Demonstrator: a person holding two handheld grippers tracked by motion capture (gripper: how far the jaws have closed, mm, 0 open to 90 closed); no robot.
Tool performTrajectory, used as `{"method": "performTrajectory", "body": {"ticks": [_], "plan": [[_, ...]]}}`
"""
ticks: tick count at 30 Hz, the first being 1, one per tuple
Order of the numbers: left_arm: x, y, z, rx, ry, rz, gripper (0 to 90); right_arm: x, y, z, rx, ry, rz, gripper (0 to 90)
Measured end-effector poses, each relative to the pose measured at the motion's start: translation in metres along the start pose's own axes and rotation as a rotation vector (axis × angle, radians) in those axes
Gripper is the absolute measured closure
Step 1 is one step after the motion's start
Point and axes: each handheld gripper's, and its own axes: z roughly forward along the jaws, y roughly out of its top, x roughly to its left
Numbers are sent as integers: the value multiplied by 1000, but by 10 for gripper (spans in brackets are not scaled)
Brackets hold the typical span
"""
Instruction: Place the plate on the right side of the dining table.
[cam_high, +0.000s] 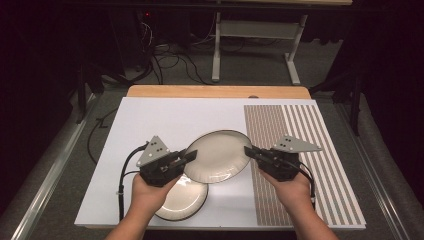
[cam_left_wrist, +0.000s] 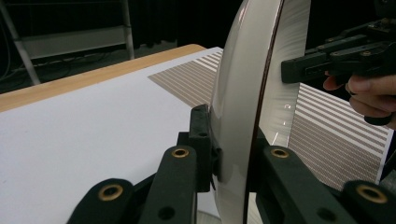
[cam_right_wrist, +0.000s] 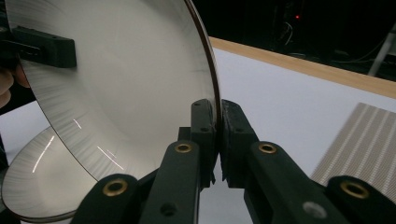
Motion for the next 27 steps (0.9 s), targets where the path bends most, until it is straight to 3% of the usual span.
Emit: {"method": "performTrajectory", "body": {"ticks": [13,27], "plan": [[-22,20,51,11,-60,11,806,-34,-9,-39,-20,-76,29,873],[-46,39,98,56,-93,42,802,-67,-26,-71,-46,-142,88,871]]}}
